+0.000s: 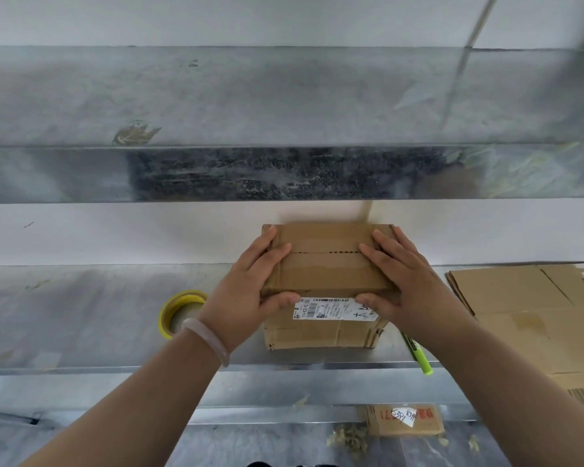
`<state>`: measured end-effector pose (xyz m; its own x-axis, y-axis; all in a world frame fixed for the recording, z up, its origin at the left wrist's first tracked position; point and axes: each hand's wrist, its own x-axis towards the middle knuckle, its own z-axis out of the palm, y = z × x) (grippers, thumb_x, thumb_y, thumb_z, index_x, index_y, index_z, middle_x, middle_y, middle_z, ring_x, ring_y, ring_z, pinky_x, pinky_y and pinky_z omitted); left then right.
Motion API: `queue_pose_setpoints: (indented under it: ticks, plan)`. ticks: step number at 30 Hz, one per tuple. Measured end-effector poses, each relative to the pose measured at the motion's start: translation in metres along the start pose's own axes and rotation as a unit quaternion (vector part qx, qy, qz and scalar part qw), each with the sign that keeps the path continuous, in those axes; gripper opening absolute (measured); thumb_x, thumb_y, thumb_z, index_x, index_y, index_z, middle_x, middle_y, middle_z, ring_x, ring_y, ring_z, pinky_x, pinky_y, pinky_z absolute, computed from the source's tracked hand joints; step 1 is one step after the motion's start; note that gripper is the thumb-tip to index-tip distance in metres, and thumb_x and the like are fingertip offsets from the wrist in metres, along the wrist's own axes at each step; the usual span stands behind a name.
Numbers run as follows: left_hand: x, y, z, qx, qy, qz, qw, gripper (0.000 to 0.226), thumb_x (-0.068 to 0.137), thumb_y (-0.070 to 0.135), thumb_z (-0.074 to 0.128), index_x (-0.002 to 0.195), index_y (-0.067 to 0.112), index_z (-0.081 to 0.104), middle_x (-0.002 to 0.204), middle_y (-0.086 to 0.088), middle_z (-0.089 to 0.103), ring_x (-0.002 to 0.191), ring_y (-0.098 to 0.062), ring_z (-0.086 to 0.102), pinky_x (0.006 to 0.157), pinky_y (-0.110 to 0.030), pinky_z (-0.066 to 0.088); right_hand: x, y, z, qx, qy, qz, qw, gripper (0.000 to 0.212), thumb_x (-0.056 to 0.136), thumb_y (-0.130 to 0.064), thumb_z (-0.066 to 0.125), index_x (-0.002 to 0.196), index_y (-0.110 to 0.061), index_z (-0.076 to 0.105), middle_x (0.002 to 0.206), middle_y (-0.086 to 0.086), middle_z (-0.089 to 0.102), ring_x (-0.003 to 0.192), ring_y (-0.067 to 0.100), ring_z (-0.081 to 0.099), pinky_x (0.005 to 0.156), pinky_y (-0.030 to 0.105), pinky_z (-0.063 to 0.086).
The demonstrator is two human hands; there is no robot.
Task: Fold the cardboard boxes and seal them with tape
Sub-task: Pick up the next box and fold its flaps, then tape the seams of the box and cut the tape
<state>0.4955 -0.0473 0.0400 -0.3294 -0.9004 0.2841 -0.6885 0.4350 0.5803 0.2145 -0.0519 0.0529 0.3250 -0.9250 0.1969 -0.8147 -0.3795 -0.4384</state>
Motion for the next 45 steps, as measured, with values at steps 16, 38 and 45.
queue_pose_setpoints:
  ticks: [16, 38, 45]
  plan:
    - [-0.021, -0.018, 0.039, 0.065, -0.011, 0.013, 0.998, 0.077, 0.089, 0.07, 0.032, 0.147, 0.02, 0.035, 0.159, 0.001, 0.018, 0.142, -0.018, 0.028, 0.113, -0.042, 0.033, -0.02, 0.011, 0.016, -0.042, -0.073, 0.023, 0.996, 0.081, 0.08, -0.069, 0.045, 0.151, -0.036, 0.025, 0.155, -0.023, 0.001, 0.146, 0.001, -0.016, 0.117, 0.026, 0.0]
    - [-0.104, -0.082, -0.005, 0.2, 0.079, -0.138, 0.967, 0.06, 0.075, 0.049, 0.057, 0.125, 0.016, 0.058, 0.128, -0.002, 0.058, 0.118, -0.022, 0.053, 0.097, -0.041, 0.046, -0.017, -0.021, 0.04, -0.225, -0.062, -0.047, 0.971, 0.072, 0.09, -0.065, 0.029, 0.143, -0.02, 0.048, 0.148, -0.002, 0.047, 0.138, 0.014, 0.042, 0.117, 0.036, 0.026]
    - [-0.124, -0.112, -0.011, 0.24, 0.065, -0.139, 0.959, 0.019, 0.08, 0.024, 0.055, 0.094, 0.02, 0.066, 0.097, -0.002, 0.068, 0.098, -0.03, 0.064, 0.089, -0.049, 0.047, -0.017, -0.022, 0.041, -0.232, -0.061, -0.044, 0.97, 0.073, 0.09, -0.066, 0.03, 0.142, -0.02, 0.05, 0.147, -0.003, 0.048, 0.136, 0.014, 0.044, 0.117, 0.035, 0.027]
